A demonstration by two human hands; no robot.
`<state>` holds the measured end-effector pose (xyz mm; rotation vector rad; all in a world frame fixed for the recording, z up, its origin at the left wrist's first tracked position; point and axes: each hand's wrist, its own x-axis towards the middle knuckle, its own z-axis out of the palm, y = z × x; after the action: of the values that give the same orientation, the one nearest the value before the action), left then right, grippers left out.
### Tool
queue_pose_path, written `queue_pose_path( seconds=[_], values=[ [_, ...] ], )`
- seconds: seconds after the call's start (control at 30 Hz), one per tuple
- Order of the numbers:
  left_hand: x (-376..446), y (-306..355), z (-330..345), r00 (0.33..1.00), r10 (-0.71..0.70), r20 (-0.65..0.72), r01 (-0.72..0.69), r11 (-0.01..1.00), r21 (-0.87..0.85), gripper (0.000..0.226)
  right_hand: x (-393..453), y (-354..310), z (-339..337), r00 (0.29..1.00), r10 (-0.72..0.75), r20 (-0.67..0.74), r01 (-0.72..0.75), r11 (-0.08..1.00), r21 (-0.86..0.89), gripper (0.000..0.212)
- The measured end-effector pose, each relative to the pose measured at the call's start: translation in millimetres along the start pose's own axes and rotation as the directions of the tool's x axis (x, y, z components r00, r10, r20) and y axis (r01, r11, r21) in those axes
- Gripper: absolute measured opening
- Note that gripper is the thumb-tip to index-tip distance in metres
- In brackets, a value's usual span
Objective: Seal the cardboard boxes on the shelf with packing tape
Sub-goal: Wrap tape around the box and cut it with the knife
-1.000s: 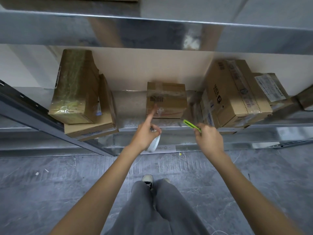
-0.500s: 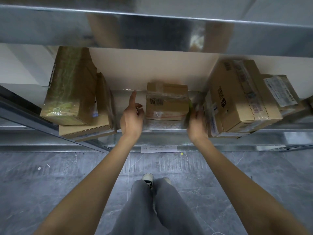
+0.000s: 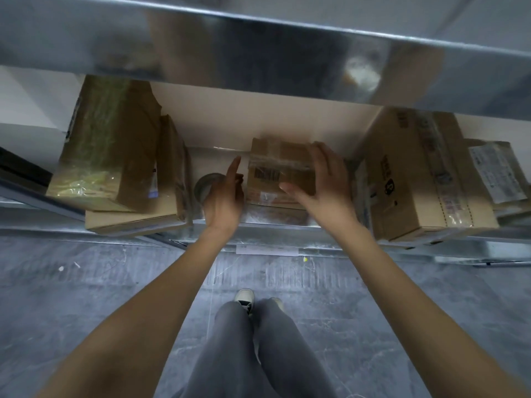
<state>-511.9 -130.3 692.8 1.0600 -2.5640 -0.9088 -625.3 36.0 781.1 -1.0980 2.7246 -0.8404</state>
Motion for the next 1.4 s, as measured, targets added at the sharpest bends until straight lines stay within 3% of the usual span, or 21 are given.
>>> queue_pose_path(
  seconds=[0.07, 0.13, 0.2, 0.33, 0.4, 0.5, 0.57, 0.63, 0.73, 0.83, 0.93, 1.17, 1.27, 1.4],
  values=[
    [-3.4, -1.3, -1.3, 1.0, 0.024, -0.013, -0.024, 1.0, 0.0, 0.061, 21.3, -1.6, -1.1, 0.981, 0.0, 0.192, 0.02, 0.995, -0.101, 0.109],
    [-11.0, -4.0, -3.3, 0.998, 0.058, -0.019, -0.058, 0.998, -0.026, 0.066, 38.0, 3.6, 1.2, 0.913, 0.039, 0.406, 0.049, 0.978, -0.205, 0.129],
    [-19.7, -5.7, -4.9, 0.995, 0.098, -0.033, -0.1, 0.993, -0.055, 0.067, 46.7, 9.8, 2.8, 0.847, 0.071, 0.526, 0.098, 0.953, -0.287, 0.134],
    [-31.8, -4.2, -7.3, 0.982, 0.157, -0.102, -0.165, 0.984, -0.072, 0.052, 50.3, 10.8, -7.3, 0.869, -0.001, 0.495, 0.117, 0.972, -0.203, 0.118],
    [-35.2, 4.7, -12.7, 0.982, 0.146, -0.12, -0.17, 0.959, -0.228, 0.044, 52.5, 12.9, -15.7, 0.851, -0.005, 0.526, 0.047, 0.997, -0.065, 0.114],
    [-40.8, 24.2, -22.5, 0.994, 0.103, -0.037, -0.105, 0.806, -0.583, 0.044, 59.6, 19.5, -29.3, 0.703, 0.016, 0.711, -0.126, 0.987, 0.103, 0.1],
    [-43.2, 35.1, -25.8, 0.994, 0.095, 0.051, -0.036, 0.738, -0.674, 0.045, 61.4, 23.7, -31.3, 0.604, 0.003, 0.797, -0.163, 0.979, 0.12, 0.088],
    [-42.5, 42.2, -25.6, 0.987, 0.074, 0.144, 0.051, 0.702, -0.71, 0.047, 61.7, 25.8, -29.6, 0.575, 0.009, 0.818, -0.21, 0.968, 0.137, 0.081],
    [-31.6, 47.8, -23.7, 0.975, 0.015, 0.224, 0.16, 0.653, -0.74, 0.05, 65.8, 21.5, -31.9, 0.664, 0.026, 0.748, -0.26, 0.945, 0.198, 0.072],
    [-17.0, 48.9, -21.5, 0.967, -0.005, 0.256, 0.203, 0.624, -0.755, 0.049, 66.9, 7.6, -37.7, 0.758, 0.017, 0.652, -0.149, 0.978, 0.148, 0.096],
    [-9.8, 52.3, -20.6, 0.964, -0.019, 0.266, 0.221, 0.61, -0.761, 0.049, 56.6, -12.1, -32.8, 0.746, 0.002, 0.666, -0.005, 1.0, 0.002, 0.12],
    [-3.1, 56.6, -23.3, 0.948, -0.061, 0.314, 0.292, 0.562, -0.774, 0.046, 35.3, -29.4, -3.3, 0.814, -0.001, 0.581, 0.206, 0.936, -0.287, 0.129],
    [-1.4, 54.7, -22.7, 0.944, -0.066, 0.324, 0.303, 0.566, -0.767, 0.047, 12.4, -30.2, 15.1, 0.89, -0.089, 0.447, 0.256, 0.909, -0.329, 0.122],
    [-0.6, 54.3, -22.9, 0.931, -0.069, 0.36, 0.337, 0.542, -0.77, 0.046, -2.8, -28.7, 35.8, 0.949, -0.2, 0.245, 0.275, 0.904, -0.327, 0.089]
  ],
)
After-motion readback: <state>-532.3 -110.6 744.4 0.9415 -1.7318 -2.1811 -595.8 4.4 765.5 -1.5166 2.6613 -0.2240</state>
